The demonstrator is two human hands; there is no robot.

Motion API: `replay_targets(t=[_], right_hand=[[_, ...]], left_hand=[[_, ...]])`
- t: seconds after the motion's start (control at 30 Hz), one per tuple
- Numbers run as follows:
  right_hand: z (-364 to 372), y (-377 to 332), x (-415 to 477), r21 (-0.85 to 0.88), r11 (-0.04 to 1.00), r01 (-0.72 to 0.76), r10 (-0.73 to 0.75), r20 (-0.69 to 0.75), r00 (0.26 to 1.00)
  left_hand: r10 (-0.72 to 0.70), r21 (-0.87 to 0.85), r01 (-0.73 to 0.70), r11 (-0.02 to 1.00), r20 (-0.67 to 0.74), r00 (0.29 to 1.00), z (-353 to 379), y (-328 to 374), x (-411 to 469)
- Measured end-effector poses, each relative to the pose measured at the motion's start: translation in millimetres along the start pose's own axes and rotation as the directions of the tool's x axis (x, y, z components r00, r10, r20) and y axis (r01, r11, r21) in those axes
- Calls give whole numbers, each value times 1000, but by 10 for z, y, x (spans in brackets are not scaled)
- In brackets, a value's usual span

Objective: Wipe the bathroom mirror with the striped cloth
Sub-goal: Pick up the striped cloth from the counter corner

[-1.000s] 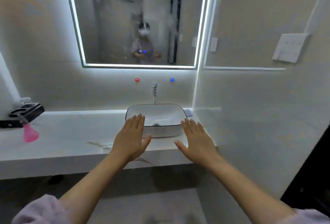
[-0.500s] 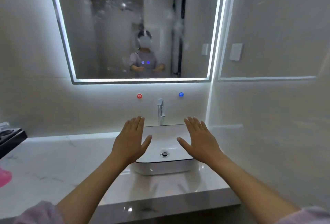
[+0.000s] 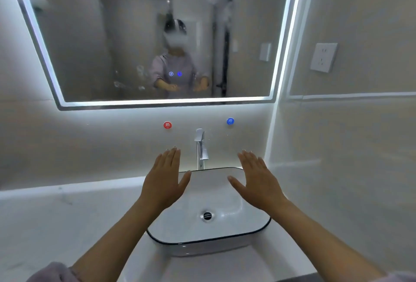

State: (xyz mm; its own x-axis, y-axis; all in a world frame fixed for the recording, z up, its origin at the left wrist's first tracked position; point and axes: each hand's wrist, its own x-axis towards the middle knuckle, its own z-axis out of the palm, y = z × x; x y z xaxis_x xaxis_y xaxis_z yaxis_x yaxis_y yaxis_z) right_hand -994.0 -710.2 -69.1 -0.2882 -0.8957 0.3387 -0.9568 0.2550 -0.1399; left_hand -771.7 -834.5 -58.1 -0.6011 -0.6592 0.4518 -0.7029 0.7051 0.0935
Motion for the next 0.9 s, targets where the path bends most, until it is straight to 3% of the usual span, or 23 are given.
replay_targets(t=[0.57, 0.9], right_hand=[[474, 908, 1460, 62, 985, 161, -162, 3, 987], [816, 1341, 1580, 118, 993, 14, -21, 62, 998]], left_hand=[[-139, 55, 137, 989, 44, 989, 847, 295, 1274], [-166, -129, 174, 976, 74, 983, 1347, 459, 1640]])
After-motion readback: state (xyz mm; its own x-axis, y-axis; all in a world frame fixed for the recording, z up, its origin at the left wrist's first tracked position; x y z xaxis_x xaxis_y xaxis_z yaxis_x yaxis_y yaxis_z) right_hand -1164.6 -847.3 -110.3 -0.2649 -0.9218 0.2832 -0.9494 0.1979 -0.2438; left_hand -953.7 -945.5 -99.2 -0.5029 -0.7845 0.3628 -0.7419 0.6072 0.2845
